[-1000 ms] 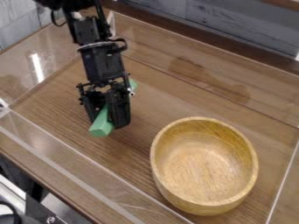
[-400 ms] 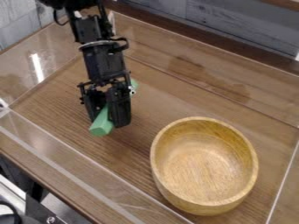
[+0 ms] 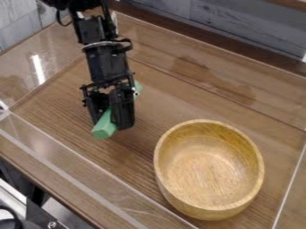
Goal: Remove the green block from inside the brown bowl and put it on the table
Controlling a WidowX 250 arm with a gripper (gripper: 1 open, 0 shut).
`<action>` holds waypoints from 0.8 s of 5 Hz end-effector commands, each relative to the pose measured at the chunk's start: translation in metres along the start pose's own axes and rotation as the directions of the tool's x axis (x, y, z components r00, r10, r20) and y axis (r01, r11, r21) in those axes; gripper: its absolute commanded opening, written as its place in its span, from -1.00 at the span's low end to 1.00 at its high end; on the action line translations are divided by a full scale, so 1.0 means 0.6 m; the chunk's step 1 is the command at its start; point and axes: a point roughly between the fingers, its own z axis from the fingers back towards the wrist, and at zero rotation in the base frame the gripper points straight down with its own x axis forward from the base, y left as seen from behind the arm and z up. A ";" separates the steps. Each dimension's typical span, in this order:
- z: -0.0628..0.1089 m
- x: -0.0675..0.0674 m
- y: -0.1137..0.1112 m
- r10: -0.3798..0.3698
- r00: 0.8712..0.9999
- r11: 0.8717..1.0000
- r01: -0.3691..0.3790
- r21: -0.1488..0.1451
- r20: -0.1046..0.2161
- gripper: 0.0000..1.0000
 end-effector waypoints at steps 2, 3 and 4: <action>0.016 0.006 -0.010 -0.029 1.000 0.999 0.029 0.014 0.004 -1.00; 0.016 0.007 -0.012 -0.035 0.999 0.999 0.035 0.010 -0.005 -1.00; 0.017 0.008 -0.014 -0.041 0.999 0.999 0.041 0.006 -0.015 -1.00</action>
